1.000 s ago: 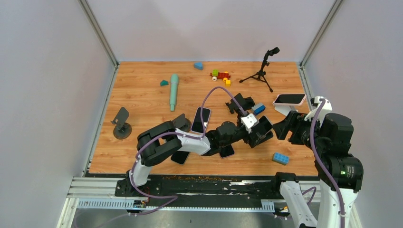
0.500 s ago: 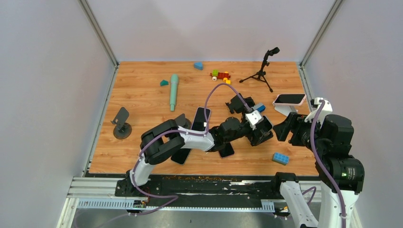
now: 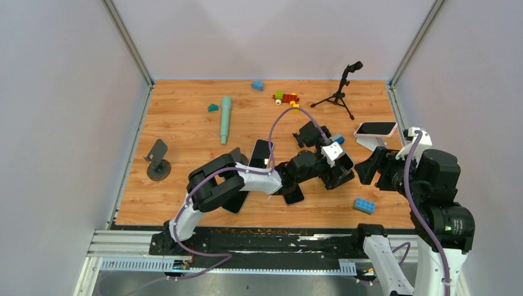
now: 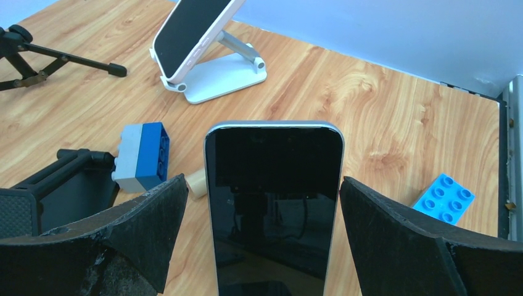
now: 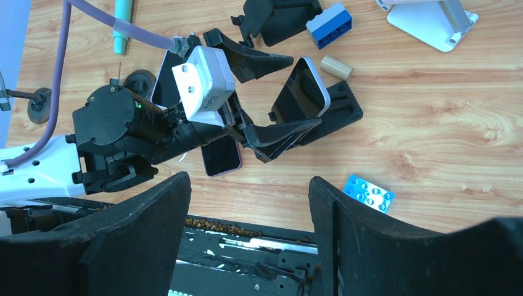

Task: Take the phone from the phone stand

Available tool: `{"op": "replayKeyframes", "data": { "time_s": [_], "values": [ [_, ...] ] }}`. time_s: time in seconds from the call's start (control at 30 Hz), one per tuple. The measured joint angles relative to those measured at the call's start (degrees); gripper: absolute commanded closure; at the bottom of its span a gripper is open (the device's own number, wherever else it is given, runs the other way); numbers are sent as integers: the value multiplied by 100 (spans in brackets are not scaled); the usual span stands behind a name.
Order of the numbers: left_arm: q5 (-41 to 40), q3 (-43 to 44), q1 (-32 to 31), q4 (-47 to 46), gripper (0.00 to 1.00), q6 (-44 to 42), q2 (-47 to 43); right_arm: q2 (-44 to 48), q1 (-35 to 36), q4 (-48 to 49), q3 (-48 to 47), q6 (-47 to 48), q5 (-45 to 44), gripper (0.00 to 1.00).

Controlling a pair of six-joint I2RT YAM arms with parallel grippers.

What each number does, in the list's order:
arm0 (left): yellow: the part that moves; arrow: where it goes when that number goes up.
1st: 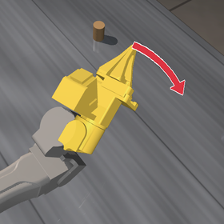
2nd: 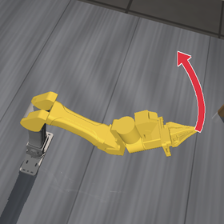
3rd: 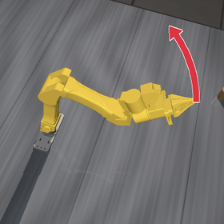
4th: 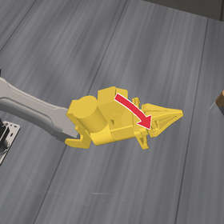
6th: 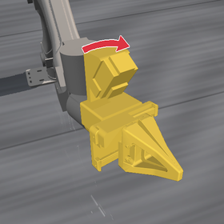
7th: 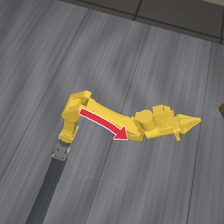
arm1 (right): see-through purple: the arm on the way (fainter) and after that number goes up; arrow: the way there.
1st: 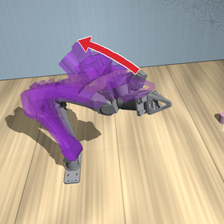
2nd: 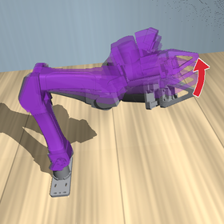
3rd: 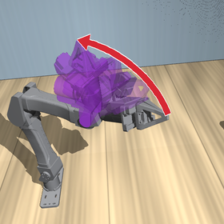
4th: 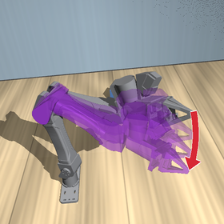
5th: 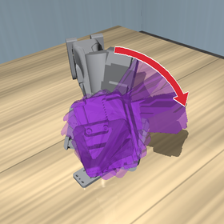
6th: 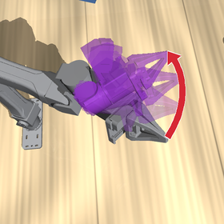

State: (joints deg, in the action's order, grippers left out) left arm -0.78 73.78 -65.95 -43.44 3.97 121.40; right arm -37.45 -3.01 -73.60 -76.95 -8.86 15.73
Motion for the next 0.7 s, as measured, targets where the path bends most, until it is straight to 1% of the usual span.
{"op": "replayKeyframes", "data": {
  "time_s": [0.37,0.53,0.7],
  "values": [
    [-138,367,4,293,0,17,234,0,24,-7,2,-2,2,29],
    [-315,525,-2,575,0,24,278,0,26,-7,22,0,26,29],
    [-382,560,-2,645,3,28,280,0,24,-2,63,-2,63,29]
  ]
}}
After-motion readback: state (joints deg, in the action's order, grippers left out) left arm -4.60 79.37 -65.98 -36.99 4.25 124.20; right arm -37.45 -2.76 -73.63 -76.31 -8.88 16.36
